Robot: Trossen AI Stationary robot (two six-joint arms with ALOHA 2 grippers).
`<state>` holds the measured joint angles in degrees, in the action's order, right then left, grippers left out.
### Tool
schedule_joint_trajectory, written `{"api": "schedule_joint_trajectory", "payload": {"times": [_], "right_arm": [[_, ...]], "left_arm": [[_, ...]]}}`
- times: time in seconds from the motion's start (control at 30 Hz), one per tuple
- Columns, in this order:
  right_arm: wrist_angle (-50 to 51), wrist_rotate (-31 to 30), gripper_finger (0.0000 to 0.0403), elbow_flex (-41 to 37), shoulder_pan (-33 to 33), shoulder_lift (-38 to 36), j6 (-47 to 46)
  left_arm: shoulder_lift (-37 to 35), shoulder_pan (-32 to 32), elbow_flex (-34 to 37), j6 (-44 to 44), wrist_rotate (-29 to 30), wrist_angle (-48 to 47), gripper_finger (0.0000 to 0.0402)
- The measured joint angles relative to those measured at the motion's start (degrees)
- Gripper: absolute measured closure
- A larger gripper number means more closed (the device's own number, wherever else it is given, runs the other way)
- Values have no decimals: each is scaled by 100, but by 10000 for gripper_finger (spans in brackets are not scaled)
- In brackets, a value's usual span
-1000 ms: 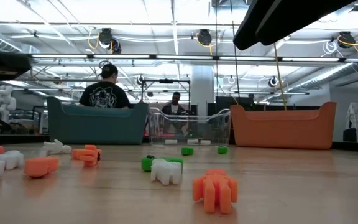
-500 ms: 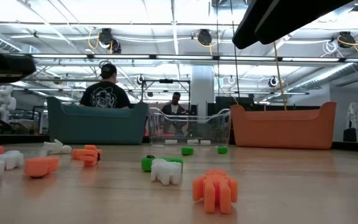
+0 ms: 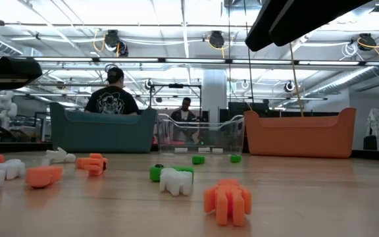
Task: Sort Halloween decoration
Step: Put the green skeleton toy into the blue bin
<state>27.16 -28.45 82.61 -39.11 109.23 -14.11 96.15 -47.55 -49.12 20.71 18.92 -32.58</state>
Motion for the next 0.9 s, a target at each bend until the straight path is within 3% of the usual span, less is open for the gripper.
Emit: {"api": "schedule_joint_trajectory", "payload": {"times": [0.23,0.47,0.9], "right_arm": [[-31,-2,275,0,0,0,108],[-33,18,275,0,-4,0,79],[76,160,275,0,-72,0,122]], "left_arm": [[188,-9,-14,128,94,149,371],[147,9,-279,479,306,239,388],[90,28,-1779,-973,2909,233,390]]}}
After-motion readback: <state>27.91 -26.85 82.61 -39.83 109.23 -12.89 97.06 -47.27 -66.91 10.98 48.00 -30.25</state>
